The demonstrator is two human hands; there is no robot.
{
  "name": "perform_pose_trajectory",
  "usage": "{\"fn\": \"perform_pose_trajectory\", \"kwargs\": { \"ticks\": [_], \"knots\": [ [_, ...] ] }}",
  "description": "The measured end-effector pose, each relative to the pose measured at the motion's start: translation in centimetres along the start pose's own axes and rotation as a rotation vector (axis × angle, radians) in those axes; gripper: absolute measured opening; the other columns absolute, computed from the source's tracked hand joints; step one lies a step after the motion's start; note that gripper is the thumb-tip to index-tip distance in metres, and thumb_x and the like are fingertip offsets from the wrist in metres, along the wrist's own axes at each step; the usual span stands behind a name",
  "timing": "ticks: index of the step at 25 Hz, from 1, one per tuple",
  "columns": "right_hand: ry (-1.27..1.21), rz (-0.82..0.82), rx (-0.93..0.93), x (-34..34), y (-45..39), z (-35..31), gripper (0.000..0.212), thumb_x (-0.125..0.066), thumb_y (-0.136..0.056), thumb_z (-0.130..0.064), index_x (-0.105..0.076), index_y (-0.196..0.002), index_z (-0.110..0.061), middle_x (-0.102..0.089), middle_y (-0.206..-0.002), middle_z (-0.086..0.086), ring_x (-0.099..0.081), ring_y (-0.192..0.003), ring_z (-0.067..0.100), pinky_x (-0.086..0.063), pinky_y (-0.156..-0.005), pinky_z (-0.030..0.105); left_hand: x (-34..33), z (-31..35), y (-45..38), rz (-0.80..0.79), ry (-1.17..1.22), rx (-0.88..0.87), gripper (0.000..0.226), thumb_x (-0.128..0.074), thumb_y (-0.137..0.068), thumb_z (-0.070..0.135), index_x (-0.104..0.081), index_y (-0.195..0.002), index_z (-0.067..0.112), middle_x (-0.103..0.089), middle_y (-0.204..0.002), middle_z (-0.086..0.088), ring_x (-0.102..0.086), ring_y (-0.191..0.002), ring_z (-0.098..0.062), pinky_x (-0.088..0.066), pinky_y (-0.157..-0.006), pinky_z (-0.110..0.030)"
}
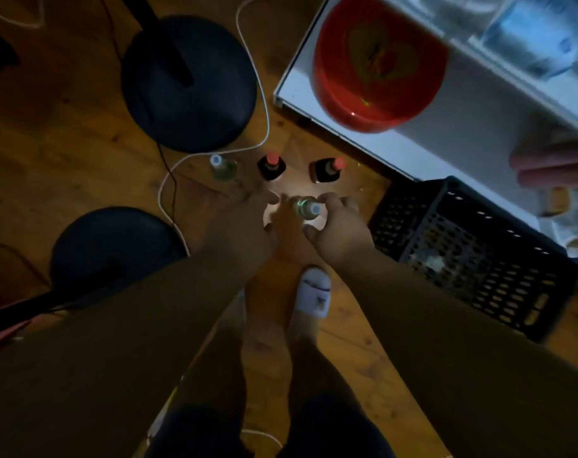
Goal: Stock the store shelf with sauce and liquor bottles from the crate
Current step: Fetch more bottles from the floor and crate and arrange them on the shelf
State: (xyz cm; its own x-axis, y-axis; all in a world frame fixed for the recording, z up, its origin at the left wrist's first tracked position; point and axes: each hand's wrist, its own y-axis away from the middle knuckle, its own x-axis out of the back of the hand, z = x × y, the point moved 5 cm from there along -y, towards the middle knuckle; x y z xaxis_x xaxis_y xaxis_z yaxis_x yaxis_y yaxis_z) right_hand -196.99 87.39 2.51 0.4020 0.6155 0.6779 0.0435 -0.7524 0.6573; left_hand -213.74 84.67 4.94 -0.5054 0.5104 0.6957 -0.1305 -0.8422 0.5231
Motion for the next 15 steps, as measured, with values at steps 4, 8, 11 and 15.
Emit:
{"fn": "perform_pose_trajectory", "kwargs": {
  "ticks": [4, 8, 11, 15],
  "knots": [
    [0.112, -0.040, -0.070, -6.2, -7.8, 3.3, 0.070, -0.066, -0.086, -0.027, -0.030, -0.145, -0.030, -0.034, -0.144, 0.013, -0.056, -0.114, 0.040, -0.049, -0.086, 0.041, -5.1, -3.4, -4.5, -0.029, 0.107, 0.121, 0.047, -0.046, -0.090, 0.033, -0.054, -0.133, 0.015, -0.057, -0.132, -0.012, -0.052, -0.120, -0.029, -0.039, -0.097, -0.035],
    [0.185, -0.138, -0.025, -10.1, -12.8, 4.6, 0.048, -0.057, -0.093, -0.016, -0.047, -0.139, -0.025, -0.043, -0.143, 0.017, -0.054, -0.121, 0.037, -0.045, -0.091, 0.036, -7.2, -5.7, -6.9, 0.062, 0.124, 0.141, 0.045, -0.058, -0.091, 0.018, -0.052, -0.135, 0.022, -0.051, -0.137, -0.009, -0.051, -0.120, -0.028, -0.039, -0.094, -0.034],
    [0.184, -0.054, 0.064, -9.2, -13.8, 2.9, 0.033, -0.046, -0.097, -0.013, -0.062, -0.124, -0.021, -0.059, -0.129, 0.014, -0.056, -0.115, 0.033, -0.038, -0.081, 0.030, -6.2, -8.0, -7.5, 0.096, 0.100, 0.176, 0.049, -0.060, -0.090, 0.017, -0.049, -0.137, 0.023, -0.040, -0.145, -0.011, -0.046, -0.124, -0.030, -0.037, -0.097, -0.036],
    [0.235, -0.062, 0.176, -8.5, -13.7, -2.1, 0.031, -0.044, -0.095, -0.012, -0.062, -0.120, -0.018, -0.062, -0.112, 0.013, -0.059, -0.098, 0.033, -0.038, -0.072, 0.034, -4.2, -11.2, -8.3, 0.177, 0.145, 0.268, 0.055, -0.059, -0.089, 0.020, -0.042, -0.142, 0.020, -0.034, -0.146, -0.013, -0.053, -0.116, -0.036, -0.045, -0.096, -0.045]
  ]
}}
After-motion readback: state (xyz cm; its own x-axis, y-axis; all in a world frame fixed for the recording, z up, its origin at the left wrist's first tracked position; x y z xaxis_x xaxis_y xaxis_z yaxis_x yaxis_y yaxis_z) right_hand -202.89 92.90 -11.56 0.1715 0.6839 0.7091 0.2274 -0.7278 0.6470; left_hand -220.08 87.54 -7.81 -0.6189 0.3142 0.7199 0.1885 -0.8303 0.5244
